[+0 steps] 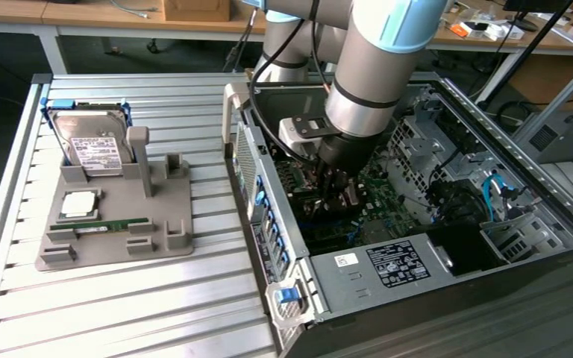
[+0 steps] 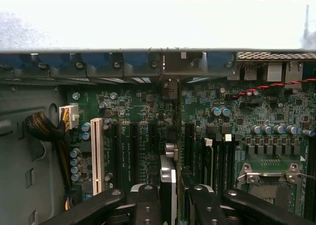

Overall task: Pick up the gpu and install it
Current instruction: 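Insert the gpu into the slot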

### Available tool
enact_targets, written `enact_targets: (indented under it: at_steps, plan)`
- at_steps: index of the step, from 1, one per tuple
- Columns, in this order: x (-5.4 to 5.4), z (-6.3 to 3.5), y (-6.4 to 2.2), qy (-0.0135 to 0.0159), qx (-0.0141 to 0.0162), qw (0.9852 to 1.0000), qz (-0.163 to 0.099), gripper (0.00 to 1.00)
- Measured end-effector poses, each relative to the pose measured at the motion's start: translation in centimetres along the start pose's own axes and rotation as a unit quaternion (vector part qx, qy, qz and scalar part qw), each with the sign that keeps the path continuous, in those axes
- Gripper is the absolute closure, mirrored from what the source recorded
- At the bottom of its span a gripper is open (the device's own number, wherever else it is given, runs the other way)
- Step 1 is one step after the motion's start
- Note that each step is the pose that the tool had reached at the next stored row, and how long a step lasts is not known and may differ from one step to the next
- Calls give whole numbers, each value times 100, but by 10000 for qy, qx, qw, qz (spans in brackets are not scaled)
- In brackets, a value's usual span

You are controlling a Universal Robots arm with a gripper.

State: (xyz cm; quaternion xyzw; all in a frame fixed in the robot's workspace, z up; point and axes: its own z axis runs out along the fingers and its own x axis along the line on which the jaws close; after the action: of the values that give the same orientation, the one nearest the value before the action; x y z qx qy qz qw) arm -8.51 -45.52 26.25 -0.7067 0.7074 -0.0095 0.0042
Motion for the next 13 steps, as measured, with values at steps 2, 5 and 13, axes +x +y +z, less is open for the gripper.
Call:
enact_targets:
  at_steps: [2, 5, 13]
  plan:
    - [0, 6, 0, 0, 0, 10000, 0, 73]
    - [0, 11, 0, 2, -1, 10000, 0, 73]
    - [-4, 13, -1, 102, 1, 9999, -2, 73]
